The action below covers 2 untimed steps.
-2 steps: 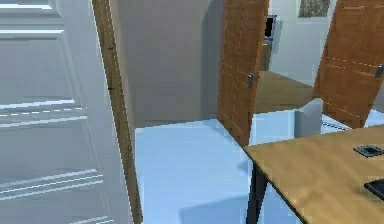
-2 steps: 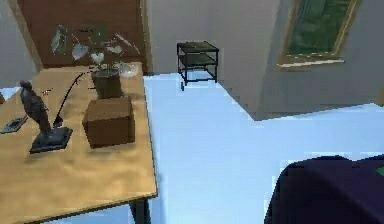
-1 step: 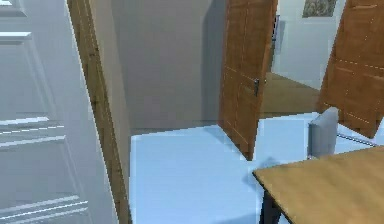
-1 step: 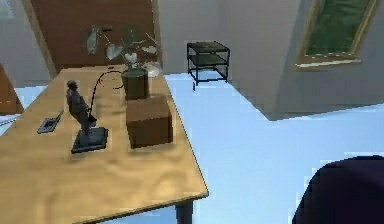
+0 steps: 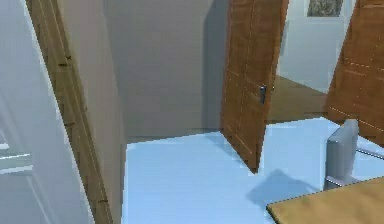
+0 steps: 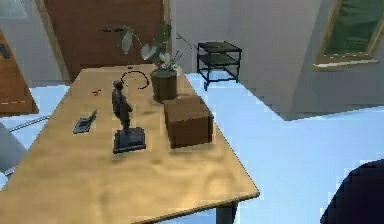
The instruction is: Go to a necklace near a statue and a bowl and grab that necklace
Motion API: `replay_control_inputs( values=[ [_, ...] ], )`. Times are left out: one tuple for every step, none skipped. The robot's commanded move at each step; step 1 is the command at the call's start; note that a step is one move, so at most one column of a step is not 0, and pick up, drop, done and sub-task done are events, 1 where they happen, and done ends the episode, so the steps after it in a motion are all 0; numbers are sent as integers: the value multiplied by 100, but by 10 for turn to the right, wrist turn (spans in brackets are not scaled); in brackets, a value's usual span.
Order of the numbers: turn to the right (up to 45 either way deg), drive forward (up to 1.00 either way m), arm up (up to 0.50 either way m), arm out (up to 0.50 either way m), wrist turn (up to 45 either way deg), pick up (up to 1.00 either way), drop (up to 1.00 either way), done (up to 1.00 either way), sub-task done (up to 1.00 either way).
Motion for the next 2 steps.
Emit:
replay_control_inputs(
  values=[
    [-450, 0, 0, 0, 0, 0, 0, 0, 0],
    [-450, 0, 0, 0, 0, 0, 0, 0, 0]
  ],
)
